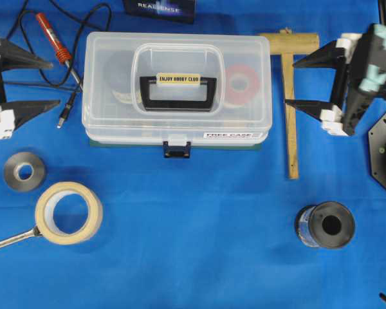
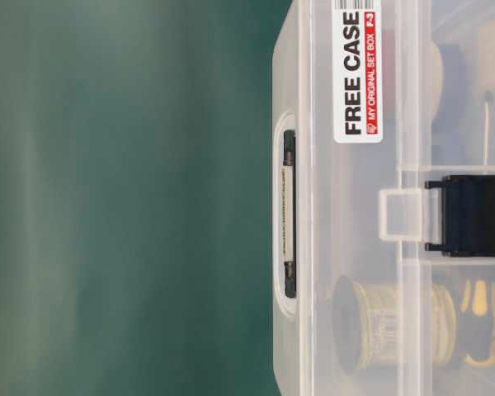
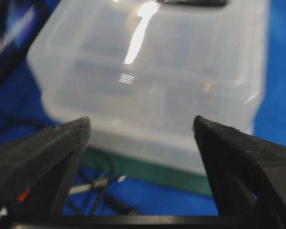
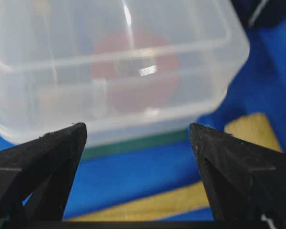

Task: Open the tool box with both arms.
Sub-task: 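Move both grippers inward to the left and right edges of the clear lid, then grip the lid edges with both grippers and lift the lid upward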

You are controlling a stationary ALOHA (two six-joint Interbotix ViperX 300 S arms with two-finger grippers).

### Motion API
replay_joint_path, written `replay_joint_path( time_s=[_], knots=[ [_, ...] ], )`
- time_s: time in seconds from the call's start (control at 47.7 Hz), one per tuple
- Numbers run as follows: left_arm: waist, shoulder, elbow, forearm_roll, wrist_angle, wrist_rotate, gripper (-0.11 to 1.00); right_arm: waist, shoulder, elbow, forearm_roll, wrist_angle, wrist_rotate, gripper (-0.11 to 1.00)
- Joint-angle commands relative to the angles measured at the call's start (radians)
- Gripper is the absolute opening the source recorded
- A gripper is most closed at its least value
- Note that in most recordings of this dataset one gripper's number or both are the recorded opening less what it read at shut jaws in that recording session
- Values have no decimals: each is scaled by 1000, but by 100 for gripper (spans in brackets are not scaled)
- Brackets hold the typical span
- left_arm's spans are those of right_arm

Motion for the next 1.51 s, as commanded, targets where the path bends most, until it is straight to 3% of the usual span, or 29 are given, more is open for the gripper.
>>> replay_joint_path(
  time_s=[0.0,0.482,0.817,1.488],
  knots=[
    [14,43,-11,-2,-23,2,91,-12,38,-26,0,-2,2,86],
    [-9,273,-43,0,-236,-2,92,-35,143,-55,0,-89,0,86],
    [-21,368,-91,-2,-284,0,92,-34,183,-74,0,-152,2,86],
    [-21,284,-94,-2,-282,5,92,-20,147,-92,3,-173,2,86]
  ],
)
